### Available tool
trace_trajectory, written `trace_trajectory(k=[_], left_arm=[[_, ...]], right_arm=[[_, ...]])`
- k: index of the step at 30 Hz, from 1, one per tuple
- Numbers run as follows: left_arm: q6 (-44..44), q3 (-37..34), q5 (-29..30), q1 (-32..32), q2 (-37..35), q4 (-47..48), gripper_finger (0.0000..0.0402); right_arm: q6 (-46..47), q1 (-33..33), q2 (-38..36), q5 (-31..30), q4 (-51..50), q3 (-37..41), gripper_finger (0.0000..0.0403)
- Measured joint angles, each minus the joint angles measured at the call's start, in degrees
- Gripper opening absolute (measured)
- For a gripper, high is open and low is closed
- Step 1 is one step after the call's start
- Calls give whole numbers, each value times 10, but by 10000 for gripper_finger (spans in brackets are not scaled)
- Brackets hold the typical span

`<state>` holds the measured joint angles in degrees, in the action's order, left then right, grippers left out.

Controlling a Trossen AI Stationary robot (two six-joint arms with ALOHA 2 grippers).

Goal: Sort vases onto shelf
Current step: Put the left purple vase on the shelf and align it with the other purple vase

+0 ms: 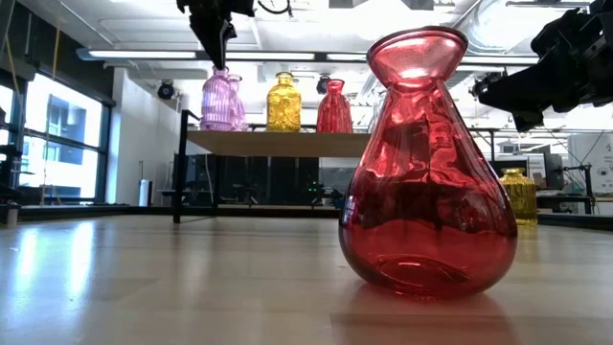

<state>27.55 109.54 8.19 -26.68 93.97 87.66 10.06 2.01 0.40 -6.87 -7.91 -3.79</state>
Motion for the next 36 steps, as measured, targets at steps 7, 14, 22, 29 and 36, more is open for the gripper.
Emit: trace_trajectory(k=[7,14,22,29,36], left_arm=[[4,0,1,0,9,-10,51],[-3,1,4,-7,21,-14,51],[-12,1,20,-11,22,-15,51],[-19,0,26,-11,19,-14,51],[-20,0,25,-11,19,-22,52]], right_arm=[[0,0,0,0,0,0,99],[0,0,0,0,0,0,99],[0,0,0,0,0,0,99],[0,0,0,0,0,0,99],[0,0,0,0,0,0,99]])
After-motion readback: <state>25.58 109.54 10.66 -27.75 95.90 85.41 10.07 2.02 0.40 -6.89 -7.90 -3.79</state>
